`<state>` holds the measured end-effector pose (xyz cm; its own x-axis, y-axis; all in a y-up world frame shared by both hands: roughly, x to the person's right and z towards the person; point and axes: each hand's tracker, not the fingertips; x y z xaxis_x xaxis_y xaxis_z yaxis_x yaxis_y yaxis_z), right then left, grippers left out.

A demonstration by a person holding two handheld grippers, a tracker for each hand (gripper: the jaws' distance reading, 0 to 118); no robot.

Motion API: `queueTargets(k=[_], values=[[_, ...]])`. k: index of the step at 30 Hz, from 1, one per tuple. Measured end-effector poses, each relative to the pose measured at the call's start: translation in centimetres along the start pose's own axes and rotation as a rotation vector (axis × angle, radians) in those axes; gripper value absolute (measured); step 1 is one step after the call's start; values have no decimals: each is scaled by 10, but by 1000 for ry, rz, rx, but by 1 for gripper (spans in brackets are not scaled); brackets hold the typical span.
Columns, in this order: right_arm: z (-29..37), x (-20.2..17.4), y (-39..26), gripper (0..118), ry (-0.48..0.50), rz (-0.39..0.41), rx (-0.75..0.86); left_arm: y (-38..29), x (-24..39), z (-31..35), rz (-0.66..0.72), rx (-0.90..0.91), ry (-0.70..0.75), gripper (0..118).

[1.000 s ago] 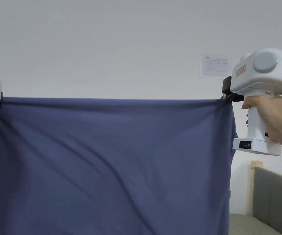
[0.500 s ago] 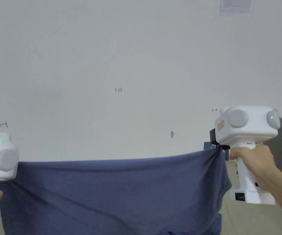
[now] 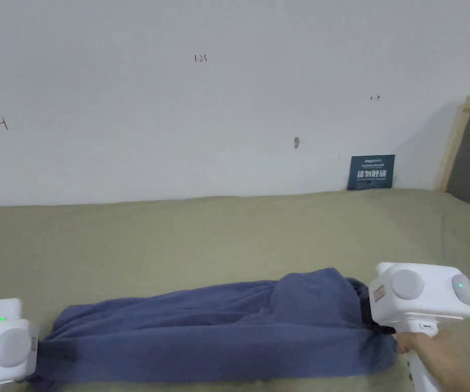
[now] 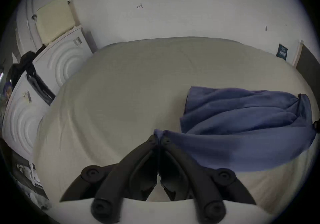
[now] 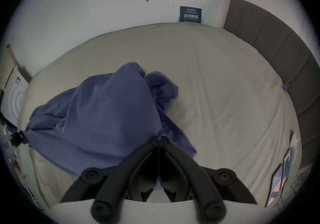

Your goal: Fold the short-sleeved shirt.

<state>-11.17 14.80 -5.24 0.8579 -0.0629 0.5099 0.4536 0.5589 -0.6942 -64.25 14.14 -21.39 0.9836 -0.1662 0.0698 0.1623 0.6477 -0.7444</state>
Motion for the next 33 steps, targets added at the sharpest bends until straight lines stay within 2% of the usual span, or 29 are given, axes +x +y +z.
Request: queueTargets(k=[3, 6, 7, 9, 12, 14, 15, 18, 21, 24, 29, 30, 31, 32, 33], values=[[42, 4, -27, 0, 12, -8, 15, -27, -15, 33, 1, 6, -6, 2], [87, 6, -65, 0, 24, 54, 29, -65, -34, 78, -9, 6, -49, 2], [101, 8, -82, 0, 23, 73, 32, -82, -42, 96, 27, 22, -48, 2], [124, 16, -118, 0, 22, 43, 31, -109, -55, 117, 35, 9, -70, 2], [154, 27, -172, 0, 62, 35, 1, -154, -63, 154, -20, 26, -40, 2], [171, 35, -205, 0, 51, 43, -32, -178, -72, 171, -26, 5, -44, 2], [179, 40, -223, 0, 42, 48, -33, -189, -79, 178, -72, -31, -102, 2], [202, 58, -267, 0, 69, 31, -52, -225, -95, 207, -83, -51, -70, 2], [224, 65, -306, 0, 53, 30, -42, -262, -109, 234, -94, -54, -82, 2], [229, 74, -325, 0, 49, 35, -70, -290, -115, 252, -117, -84, -100, 2], [223, 80, -329, 0, 57, -34, -57, -304, -108, 244, -186, -40, -78, 3], [224, 80, -329, 1, 54, -34, -40, -304, -109, 244, -178, -32, -87, 8], [226, 80, -330, 2, 54, -30, -32, -303, -110, 242, -183, -23, -95, 19], [225, 80, -330, 12, 55, -28, -32, -301, -108, 244, -182, -26, -97, 41], [225, 78, -330, 48, 50, -24, -42, -300, -109, 246, -165, -24, -101, 77]])
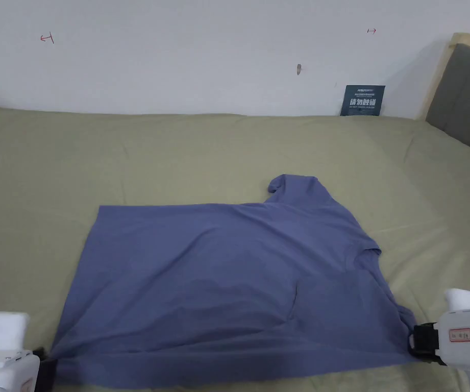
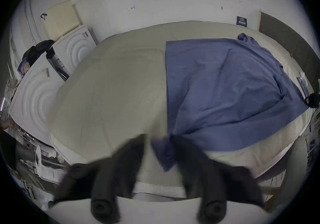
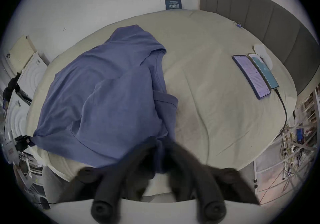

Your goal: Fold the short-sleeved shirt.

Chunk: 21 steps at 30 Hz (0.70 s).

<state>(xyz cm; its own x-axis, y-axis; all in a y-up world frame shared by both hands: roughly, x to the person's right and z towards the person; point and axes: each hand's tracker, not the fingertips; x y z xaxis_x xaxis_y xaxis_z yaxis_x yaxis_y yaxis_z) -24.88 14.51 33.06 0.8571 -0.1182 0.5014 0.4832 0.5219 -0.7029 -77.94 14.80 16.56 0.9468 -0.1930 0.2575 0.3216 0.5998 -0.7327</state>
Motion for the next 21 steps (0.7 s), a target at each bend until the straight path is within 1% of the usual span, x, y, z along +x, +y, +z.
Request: queueTargets(k=[1, 2, 3, 5, 7, 8, 9, 10, 11, 12, 13, 14, 15, 16, 17, 18, 19, 20, 21], values=[[0, 1, -1, 79, -18, 8, -13, 1, -1, 2, 19, -4, -25, 88], [1, 0, -4, 92, -22, 9, -15, 1, -3, 7, 26, -5, -63, 88], [5, -1, -6, 86, -23, 11, 0, 1, -4, 13, 26, 14, -93, 88], [17, -4, -7, 75, -23, 16, 25, 3, -2, 25, 21, 16, -78, 87], [30, -12, -11, 69, -34, 14, 41, 2, -2, 34, 17, 20, -80, 86], [37, -15, -13, 67, -14, 6, 76, 1, -2, 41, 36, 33, -96, 85], [42, -15, -15, 59, 24, 22, 87, -1, -2, 48, 49, 44, -114, 82], [47, -18, -17, 48, 42, 21, 88, -3, -1, 53, 55, 58, -123, 74], [50, -23, -20, 26, 44, 14, 96, -4, 2, 58, 51, 54, -117, 54], [50, -26, -22, 0, 37, 12, 97, -5, 4, 57, 41, 33, -115, 13], [48, -27, -24, 0, 35, 8, 97, -8, 2, 56, 55, 21, -108, 2], [47, -30, -26, 0, 56, 51, 90, -10, -1, 54, 66, 5, -128, 1], [47, -36, -30, 0, 41, 107, 98, -13, 0, 53, 60, -11, -157, 1], [46, -42, -32, 0, 0, 153, 102, -15, -1, 52, 76, -14, -151, 1], [44, -46, -34, 0, -31, 210, 100, -19, -2, 49, 84, -12, -147, 1], [43, -49, -35, 0, -26, 223, 95, -21, -4, 46, 82, -12, -151, 2], [43, -49, -35, 0, -3, 204, 90, -22, -3, 45, 69, -18, -150, 9], [42, -48, -36, 0, 18, 200, 88, -24, -4, 41, 68, -27, -151, 30], [41, -47, -35, 0, 18, 194, 92, -26, -8, 35, 91, -60, -147, 77]])
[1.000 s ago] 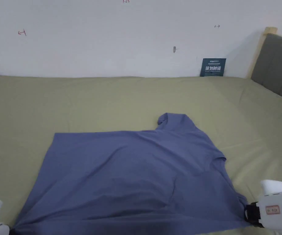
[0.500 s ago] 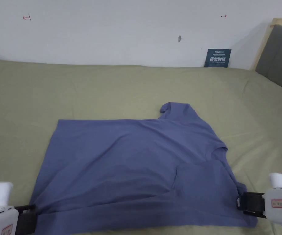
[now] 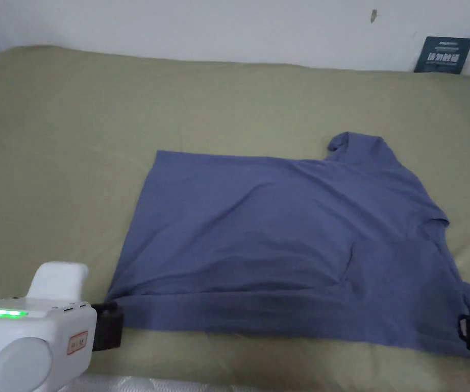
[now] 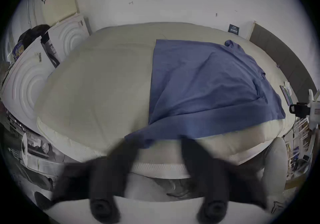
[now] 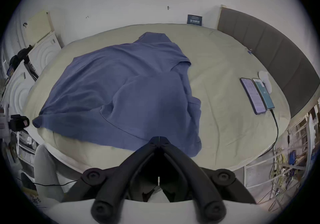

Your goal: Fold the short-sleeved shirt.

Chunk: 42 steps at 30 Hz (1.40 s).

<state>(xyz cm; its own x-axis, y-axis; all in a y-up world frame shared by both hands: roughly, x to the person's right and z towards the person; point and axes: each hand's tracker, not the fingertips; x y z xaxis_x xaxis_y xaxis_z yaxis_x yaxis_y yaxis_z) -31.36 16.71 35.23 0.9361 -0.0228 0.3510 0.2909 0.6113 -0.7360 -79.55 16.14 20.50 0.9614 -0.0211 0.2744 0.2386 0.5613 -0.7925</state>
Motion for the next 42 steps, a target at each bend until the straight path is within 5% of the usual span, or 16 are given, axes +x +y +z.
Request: queueTargets(k=[1, 9, 10, 11, 12, 13, 23, 26, 27, 32, 35, 39, 42], values=[[-1, 0, 0, 0, -4, 0, 0, -1, -5, -6, 2, -28, -6, 100], [-13, 9, -4, 0, -19, -38, -47, 7, -12, -32, 8, -19, -6, 99], [-16, 10, -6, 0, -22, -38, -55, 8, -9, -35, -5, -30, -29, 90], [-18, 11, -8, 0, -23, -41, -61, 5, -7, -39, -16, -25, -49, 68], [-19, 11, -9, 0, -23, -48, -70, 3, -4, -46, -53, -41, -62, 15], [-20, 13, -11, 0, -21, -54, -77, 1, -1, -54, -85, -60, -65, 0], [-16, 31, -4, 2, -1, -101, -44, 2, -6, -50, -22, -75, -58, 0], [-20, 37, 6, 93, -8, -107, -24, 5, -5, -44, -32, -62, -70, 0], [-20, 39, 8, 99, 0, -112, -13, 6, -4, -42, -31, -60, -68, 0], [-44, 38, 4, 85, -43, -42, -111, 5, 1, -38, -72, -60, -55, 0], [-68, 41, -13, 11, -29, -30, -209, 6, 0, -39, -63, -61, -54, 0], [-53, 47, -7, 4, 4, -132, -131, 6, -1, -38, -27, -78, -61, 0], [-37, 47, 3, 4, 1, -111, -111, 10, 2, -29, -25, -67, -55, 0]])
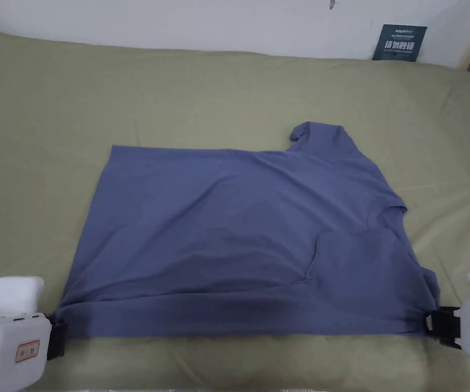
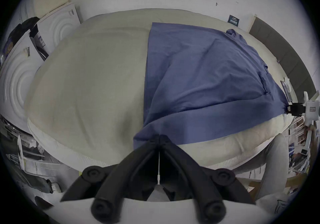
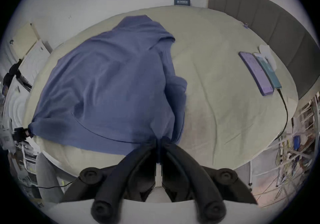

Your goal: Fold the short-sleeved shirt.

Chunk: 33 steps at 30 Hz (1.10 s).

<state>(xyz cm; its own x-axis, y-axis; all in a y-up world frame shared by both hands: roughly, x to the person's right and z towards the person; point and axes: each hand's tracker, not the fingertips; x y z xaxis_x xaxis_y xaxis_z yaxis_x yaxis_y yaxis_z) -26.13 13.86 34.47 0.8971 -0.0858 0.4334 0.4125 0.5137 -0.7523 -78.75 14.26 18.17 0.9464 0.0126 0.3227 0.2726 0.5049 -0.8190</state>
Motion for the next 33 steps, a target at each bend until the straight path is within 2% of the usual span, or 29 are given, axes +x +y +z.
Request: queueTargets(k=[2, 5, 10, 13, 16, 19, 20, 21, 22, 23, 24, 27, 29, 31, 33], values=[[9, -4, 7, 4, -10, 19, 11, 5, 1, 8, 12, 8, -3, 0], [22, -5, 26, 4, 25, -12, 39, 23, -3, 19, 97, 25, -55, 0], [23, -9, 81, 4, 34, -20, 72, 73, -2, 13, 91, 66, 7, 0], [-2, -9, 118, 4, 32, -22, 63, 110, -3, -10, 145, 50, -15, 0], [-39, -8, 147, 4, 13, -62, 15, 142, 0, -41, 141, 51, 22, 0], [-64, -23, 154, 4, -12, -38, -20, 164, 3, -76, 129, -4, 34, 0], [-73, -25, 156, 4, -13, -25, -33, 167, 3, -88, 116, -26, 39, 4], [-80, -27, 156, 18, -30, -29, -69, 169, 3, -96, 119, -34, 46, 24], [-85, -30, 156, 42, -54, -37, -76, 169, 3, -102, 119, -41, 66, 52], [-84, -30, 155, 73, -67, -42, -67, 169, 1, -106, 120, -51, 71, 80], [-82, -30, 154, 92, -54, -40, -66, 166, -2, -104, 126, -46, 68, 89], [-71, -20, 154, 87, -52, -13, -14, 156, -11, -86, 141, 0, 47, 89], [-56, -17, 150, 76, -56, 13, 18, 150, -17, -69, 150, 8, 27, 89], [-44, -15, 146, 49, -61, 27, 41, 137, -22, -48, 176, 29, 0, 86], [-28, -14, 135, 22, -76, 39, 75, 120, -25, -25, 186, 66, -27, 73]])
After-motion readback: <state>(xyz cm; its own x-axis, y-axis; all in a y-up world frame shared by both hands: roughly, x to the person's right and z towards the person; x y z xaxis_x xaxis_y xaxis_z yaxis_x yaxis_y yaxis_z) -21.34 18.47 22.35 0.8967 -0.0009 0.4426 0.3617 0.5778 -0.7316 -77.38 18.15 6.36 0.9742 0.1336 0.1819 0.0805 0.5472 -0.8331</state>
